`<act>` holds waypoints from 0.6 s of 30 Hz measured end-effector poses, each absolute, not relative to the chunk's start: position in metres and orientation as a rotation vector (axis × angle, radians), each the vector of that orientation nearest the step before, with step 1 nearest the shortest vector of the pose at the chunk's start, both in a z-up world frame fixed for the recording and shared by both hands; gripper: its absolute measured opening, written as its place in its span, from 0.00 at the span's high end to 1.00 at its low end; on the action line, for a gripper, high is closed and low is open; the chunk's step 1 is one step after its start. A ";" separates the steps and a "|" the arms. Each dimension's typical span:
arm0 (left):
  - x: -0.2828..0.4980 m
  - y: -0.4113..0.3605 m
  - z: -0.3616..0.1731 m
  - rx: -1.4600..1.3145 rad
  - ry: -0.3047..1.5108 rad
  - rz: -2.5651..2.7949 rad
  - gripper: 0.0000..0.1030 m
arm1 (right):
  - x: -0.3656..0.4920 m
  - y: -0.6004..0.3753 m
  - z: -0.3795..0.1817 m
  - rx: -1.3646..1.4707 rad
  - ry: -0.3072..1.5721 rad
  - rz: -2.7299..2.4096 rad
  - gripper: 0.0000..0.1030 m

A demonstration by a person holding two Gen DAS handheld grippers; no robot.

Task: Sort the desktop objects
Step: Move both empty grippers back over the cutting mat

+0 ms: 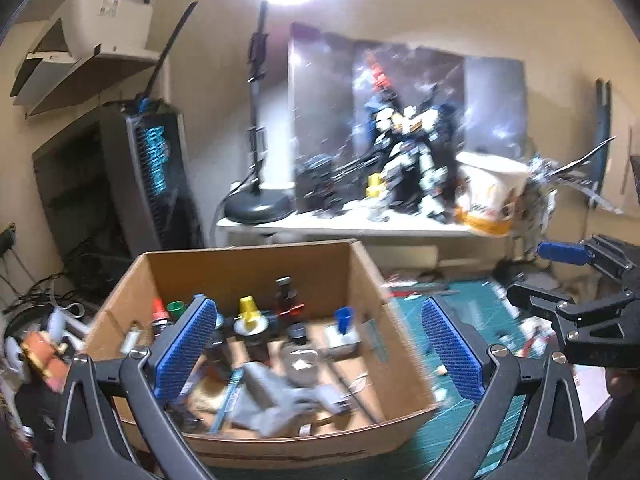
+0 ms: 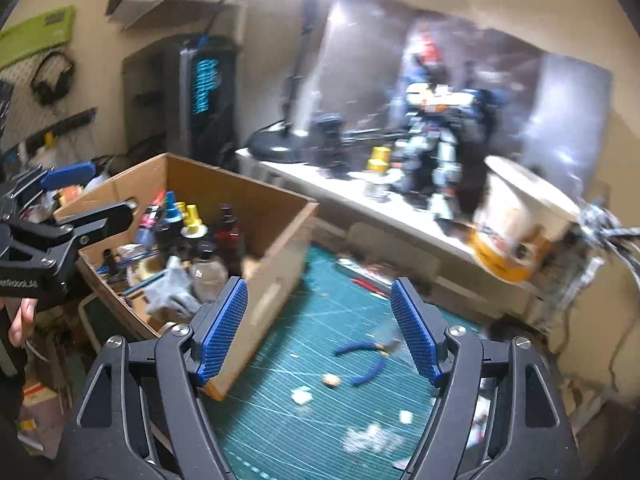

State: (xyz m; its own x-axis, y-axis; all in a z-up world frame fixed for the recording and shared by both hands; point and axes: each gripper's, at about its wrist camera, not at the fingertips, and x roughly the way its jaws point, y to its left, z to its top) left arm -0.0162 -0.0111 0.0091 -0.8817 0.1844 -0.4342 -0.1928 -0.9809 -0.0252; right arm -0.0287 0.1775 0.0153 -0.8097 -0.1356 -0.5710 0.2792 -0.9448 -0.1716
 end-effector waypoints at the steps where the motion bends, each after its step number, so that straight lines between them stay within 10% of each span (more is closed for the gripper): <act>1: -0.014 -0.004 0.008 -0.640 0.012 2.853 0.00 | -0.023 0.189 0.017 0.842 0.353 -2.801 0.26; 18: -0.009 0.107 -0.035 -0.650 -0.026 2.470 0.00 | 0.066 0.407 0.003 1.008 0.078 -3.192 0.18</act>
